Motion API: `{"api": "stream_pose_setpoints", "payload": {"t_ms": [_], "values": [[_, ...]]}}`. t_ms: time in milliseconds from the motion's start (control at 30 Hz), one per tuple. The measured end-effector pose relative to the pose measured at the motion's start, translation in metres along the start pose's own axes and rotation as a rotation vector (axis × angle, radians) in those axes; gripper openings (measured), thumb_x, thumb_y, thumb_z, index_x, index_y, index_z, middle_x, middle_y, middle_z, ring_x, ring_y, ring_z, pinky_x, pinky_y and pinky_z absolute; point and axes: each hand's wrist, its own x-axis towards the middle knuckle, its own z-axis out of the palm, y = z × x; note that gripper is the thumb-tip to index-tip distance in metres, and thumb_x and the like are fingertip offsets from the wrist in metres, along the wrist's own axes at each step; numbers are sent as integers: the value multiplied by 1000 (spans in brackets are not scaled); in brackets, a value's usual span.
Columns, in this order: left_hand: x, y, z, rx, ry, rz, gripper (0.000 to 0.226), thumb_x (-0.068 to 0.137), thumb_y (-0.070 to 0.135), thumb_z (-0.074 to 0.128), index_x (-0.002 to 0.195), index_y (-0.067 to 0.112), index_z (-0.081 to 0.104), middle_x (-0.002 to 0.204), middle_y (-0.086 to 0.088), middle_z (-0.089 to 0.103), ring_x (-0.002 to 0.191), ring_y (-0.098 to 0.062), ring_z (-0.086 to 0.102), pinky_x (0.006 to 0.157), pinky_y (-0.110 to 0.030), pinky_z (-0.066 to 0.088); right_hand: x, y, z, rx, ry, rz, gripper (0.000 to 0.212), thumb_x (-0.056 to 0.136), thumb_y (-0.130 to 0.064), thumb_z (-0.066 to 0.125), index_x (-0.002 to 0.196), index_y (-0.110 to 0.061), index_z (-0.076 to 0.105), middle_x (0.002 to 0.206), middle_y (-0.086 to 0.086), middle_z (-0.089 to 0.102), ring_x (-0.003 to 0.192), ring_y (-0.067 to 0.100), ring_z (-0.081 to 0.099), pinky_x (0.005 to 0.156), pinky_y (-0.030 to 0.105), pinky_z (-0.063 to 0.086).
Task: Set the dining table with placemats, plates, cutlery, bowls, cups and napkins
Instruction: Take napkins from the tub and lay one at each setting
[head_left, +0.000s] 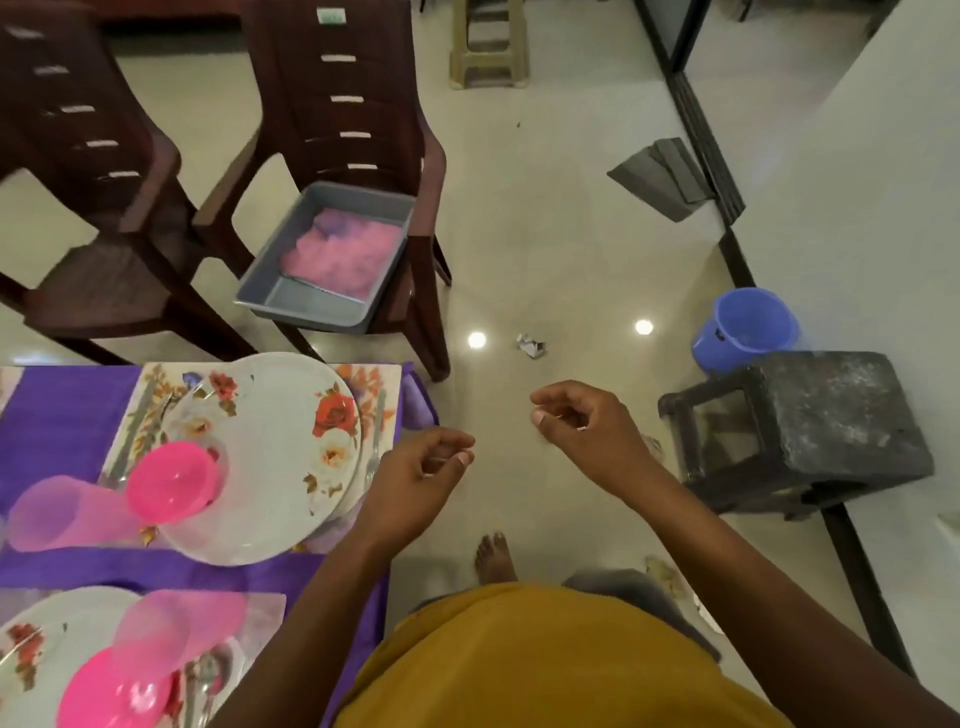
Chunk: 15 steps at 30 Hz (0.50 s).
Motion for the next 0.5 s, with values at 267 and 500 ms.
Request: {"api": "stream_pose_setpoints", "payload": {"t_ms": [267,500], "values": [[109,29,-32,-58,112,-68,19,101,26,67,118,29,74,101,13,77,99,-7,72,86,-37,62,134,-22,-17,-6,-89,-5,24,96,-29,71,120,-23,73,106,-9,72,98,2,66,75,6,45],[201,56,-39,-141,260,-117,17,101,22,66,114,27,74,101,10,77,98,-9,72,89,-41,62,262,-44,-34,-51,-249,-69,18,95,-30,72,113,-27,74,101,-11,72,94,3,68,79,14,51]]}}
